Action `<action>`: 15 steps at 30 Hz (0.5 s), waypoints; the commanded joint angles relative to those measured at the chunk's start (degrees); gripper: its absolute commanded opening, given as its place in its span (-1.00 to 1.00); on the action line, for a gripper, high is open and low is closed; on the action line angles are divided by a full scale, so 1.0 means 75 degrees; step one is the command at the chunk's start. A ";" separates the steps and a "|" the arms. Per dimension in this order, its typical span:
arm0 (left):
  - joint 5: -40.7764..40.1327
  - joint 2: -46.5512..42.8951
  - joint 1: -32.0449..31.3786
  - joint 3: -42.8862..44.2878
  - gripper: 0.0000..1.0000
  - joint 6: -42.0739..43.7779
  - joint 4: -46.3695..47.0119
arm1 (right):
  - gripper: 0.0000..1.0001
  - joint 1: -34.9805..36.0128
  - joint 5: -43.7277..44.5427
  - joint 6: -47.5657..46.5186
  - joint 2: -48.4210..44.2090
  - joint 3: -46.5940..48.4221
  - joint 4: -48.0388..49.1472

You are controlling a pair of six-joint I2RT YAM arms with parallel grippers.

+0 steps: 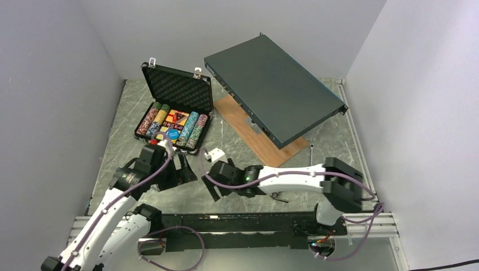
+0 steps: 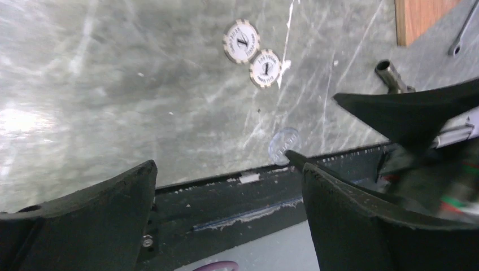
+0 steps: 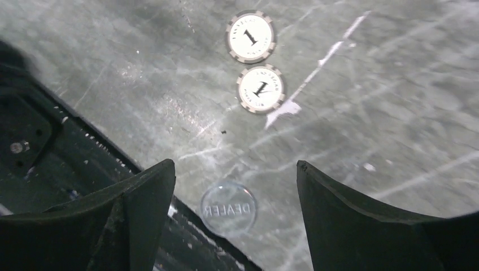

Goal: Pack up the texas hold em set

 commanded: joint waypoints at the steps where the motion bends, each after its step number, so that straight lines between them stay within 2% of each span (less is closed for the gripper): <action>1: 0.0909 0.0392 -0.0609 -0.0519 0.99 -0.0671 0.1311 | 0.62 -0.0030 0.0822 0.0125 -0.1511 -0.0674 -0.0083; 5: 0.0176 0.1235 -0.2299 -0.0482 0.99 -0.1275 0.1704 | 0.64 -0.0130 0.1252 0.0267 -0.2866 -0.1518 -0.0262; 9: -0.0790 0.2713 -0.4113 0.0149 0.99 -0.1630 0.1753 | 0.65 -0.0200 0.1528 0.0357 -0.3999 -0.2089 -0.0326; 15: -0.1558 0.4875 -0.5614 0.1421 0.99 -0.1620 0.1286 | 0.69 -0.0370 0.1898 0.0235 -0.5228 -0.2569 -0.0411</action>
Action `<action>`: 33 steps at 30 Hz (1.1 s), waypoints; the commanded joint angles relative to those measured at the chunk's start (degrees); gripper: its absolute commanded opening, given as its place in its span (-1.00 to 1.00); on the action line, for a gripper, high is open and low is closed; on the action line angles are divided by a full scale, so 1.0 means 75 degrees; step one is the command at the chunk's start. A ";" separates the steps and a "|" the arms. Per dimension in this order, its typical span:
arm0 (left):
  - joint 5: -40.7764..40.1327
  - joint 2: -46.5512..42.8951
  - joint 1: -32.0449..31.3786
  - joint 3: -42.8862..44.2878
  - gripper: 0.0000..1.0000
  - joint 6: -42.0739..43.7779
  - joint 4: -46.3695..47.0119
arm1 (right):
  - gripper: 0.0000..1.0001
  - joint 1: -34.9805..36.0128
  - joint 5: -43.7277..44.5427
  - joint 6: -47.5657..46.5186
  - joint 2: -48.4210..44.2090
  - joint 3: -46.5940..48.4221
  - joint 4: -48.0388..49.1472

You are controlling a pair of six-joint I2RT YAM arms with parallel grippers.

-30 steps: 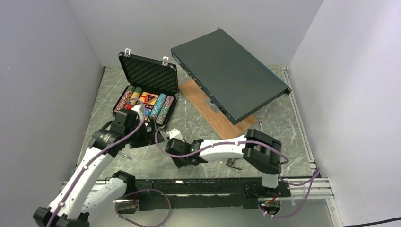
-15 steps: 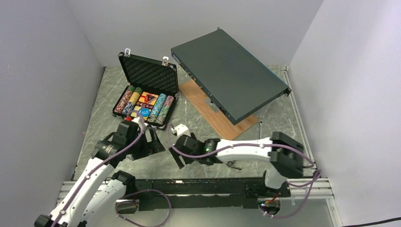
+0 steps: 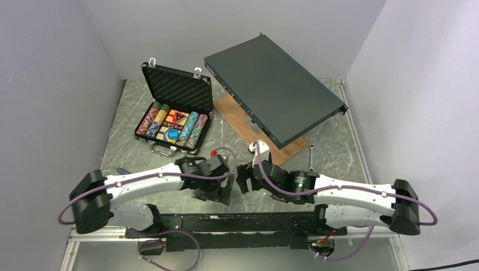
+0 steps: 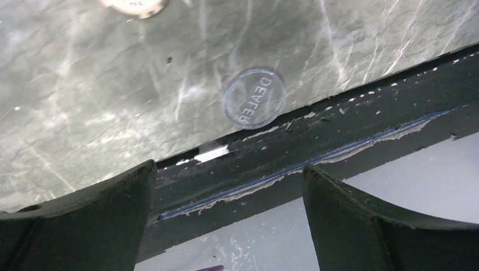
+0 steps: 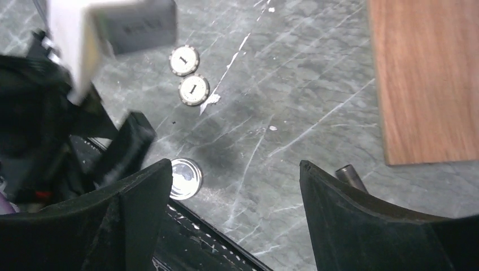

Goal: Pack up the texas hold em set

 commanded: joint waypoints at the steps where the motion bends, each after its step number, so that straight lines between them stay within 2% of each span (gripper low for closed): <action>1: -0.0906 0.1095 -0.0903 0.1007 0.99 -0.0154 -0.0101 | 0.70 -0.0161 0.0464 -0.0037 -0.0770 -0.0198 -0.0086; 5: -0.0960 0.1957 -0.1261 0.1496 0.99 -0.0004 -0.0236 | 0.71 -0.0254 0.0481 -0.0219 -0.1040 -0.0276 -0.0246; 11: -0.0971 0.2721 -0.1364 0.1858 0.96 0.0338 -0.0342 | 0.71 -0.0270 0.0604 0.0079 -0.1466 -0.0547 -0.0430; 14: -0.0925 0.2941 -0.1364 0.1870 0.86 0.0494 -0.0159 | 0.70 -0.0273 0.0839 0.0315 -0.1838 -0.0770 -0.0513; 16: -0.0955 0.3070 -0.1364 0.1876 0.71 0.0500 -0.0082 | 0.70 -0.0273 0.1106 0.0548 -0.2074 -0.0853 -0.0706; 23: -0.1114 0.2054 -0.1373 0.1099 0.74 0.0241 0.0648 | 0.68 -0.0290 0.1618 0.1194 -0.2354 -0.0929 -0.1295; 30: -0.1437 0.0363 -0.1423 0.0153 0.79 0.0194 0.1345 | 0.68 -0.0329 0.1471 0.1107 -0.1733 -0.0728 -0.1198; 33: -0.1446 0.0163 -0.1423 0.0047 0.80 0.0242 0.1309 | 0.68 -0.0356 0.1341 0.0975 -0.1552 -0.0599 -0.1092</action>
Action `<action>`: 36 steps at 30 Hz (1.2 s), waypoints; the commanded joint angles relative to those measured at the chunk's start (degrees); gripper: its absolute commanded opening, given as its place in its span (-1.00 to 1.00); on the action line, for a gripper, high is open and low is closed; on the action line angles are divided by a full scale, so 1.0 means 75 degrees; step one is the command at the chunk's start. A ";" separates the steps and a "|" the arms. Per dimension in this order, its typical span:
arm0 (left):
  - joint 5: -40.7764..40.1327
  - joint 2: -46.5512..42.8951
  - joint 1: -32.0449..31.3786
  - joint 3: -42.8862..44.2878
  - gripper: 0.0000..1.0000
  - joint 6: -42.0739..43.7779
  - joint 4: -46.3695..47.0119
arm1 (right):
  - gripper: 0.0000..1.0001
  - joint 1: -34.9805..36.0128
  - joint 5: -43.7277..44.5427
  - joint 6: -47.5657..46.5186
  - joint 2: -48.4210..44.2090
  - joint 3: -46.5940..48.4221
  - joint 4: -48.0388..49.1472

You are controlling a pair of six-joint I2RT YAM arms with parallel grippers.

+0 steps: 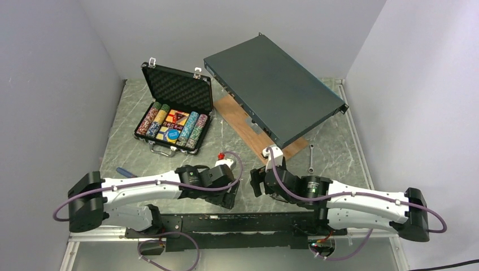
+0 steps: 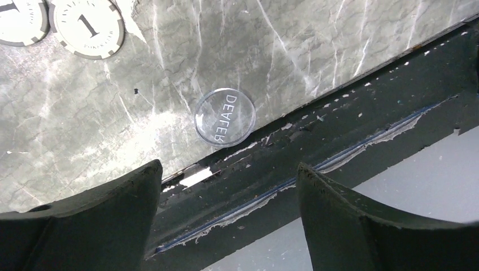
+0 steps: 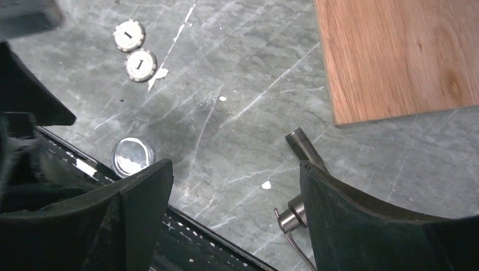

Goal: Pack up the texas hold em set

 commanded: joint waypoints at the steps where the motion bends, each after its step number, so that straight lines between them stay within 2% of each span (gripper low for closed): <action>1: -0.0242 -0.0217 -0.0045 -0.0080 0.78 0.0018 0.0288 | 0.68 -0.0287 0.0665 0.0811 0.0157 0.0324 0.0022; 5: -0.0266 0.0458 -0.0045 0.0151 0.70 0.0078 0.0015 | 0.65 -0.0293 0.0732 0.0749 -0.0145 0.0484 -0.0255; 10: -0.0022 0.1013 -0.0079 0.0135 0.62 0.0158 0.0491 | 0.58 -0.0303 0.0691 0.0467 -0.1220 0.0365 -0.0280; 15: -0.0226 0.1706 -0.0112 0.0584 0.48 0.0317 0.0425 | 0.54 -0.0291 0.0678 0.0254 -0.1892 0.0259 -0.0324; 21: -0.0242 0.2277 -0.0202 0.0816 0.45 0.0393 0.0386 | 0.49 -0.0294 0.0582 0.0272 -0.1626 0.0458 -0.0462; 36: -0.0344 0.2690 -0.0278 0.0466 0.31 0.0255 0.0512 | 0.49 -0.0285 0.0191 0.0183 -0.1109 0.0379 -0.0051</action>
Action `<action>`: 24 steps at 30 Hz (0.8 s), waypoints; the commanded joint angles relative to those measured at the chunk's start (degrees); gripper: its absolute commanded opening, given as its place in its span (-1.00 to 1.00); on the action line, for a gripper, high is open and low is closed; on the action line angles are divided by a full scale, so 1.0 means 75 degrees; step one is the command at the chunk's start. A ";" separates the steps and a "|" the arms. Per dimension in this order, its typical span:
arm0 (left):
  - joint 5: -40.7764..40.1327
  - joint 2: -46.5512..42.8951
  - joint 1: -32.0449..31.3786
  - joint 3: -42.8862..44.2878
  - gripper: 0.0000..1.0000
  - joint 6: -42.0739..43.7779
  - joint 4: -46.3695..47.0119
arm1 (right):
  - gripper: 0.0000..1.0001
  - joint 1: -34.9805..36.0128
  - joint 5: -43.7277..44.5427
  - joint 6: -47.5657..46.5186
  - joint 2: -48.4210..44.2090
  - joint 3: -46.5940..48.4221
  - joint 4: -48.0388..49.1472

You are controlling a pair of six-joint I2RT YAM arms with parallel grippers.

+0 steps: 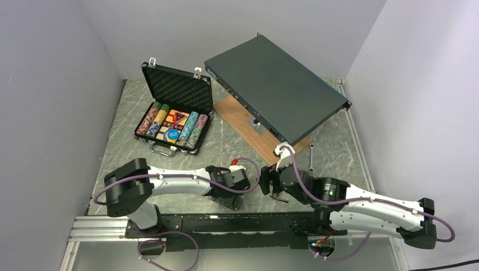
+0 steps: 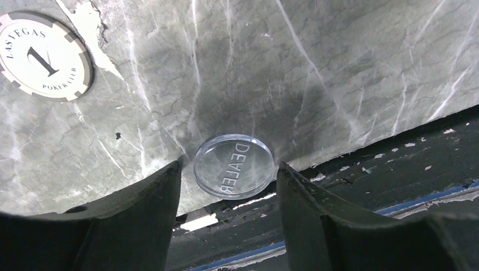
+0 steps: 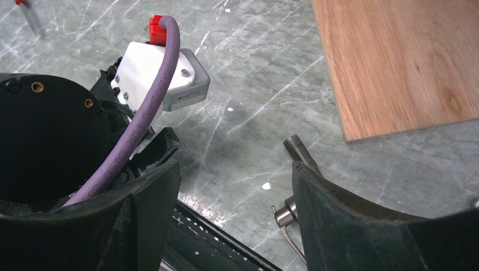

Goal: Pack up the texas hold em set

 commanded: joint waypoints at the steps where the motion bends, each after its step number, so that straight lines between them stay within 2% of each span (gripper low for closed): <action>1: -0.0094 0.0330 -0.0087 -0.0171 0.30 -0.0045 0.0206 | 0.51 -0.0170 0.0280 0.0393 0.0195 0.0311 0.0396; 12: -0.0166 0.0400 -0.0199 -0.0693 0.26 -0.0367 0.0167 | 0.85 -0.0182 -0.0316 0.0729 0.1081 0.0047 0.0710; 24: -0.0799 -0.0334 -0.0207 -0.1513 -0.17 -0.1286 -0.0395 | 0.99 -0.0155 -0.1241 0.1369 0.2002 -0.0469 0.0761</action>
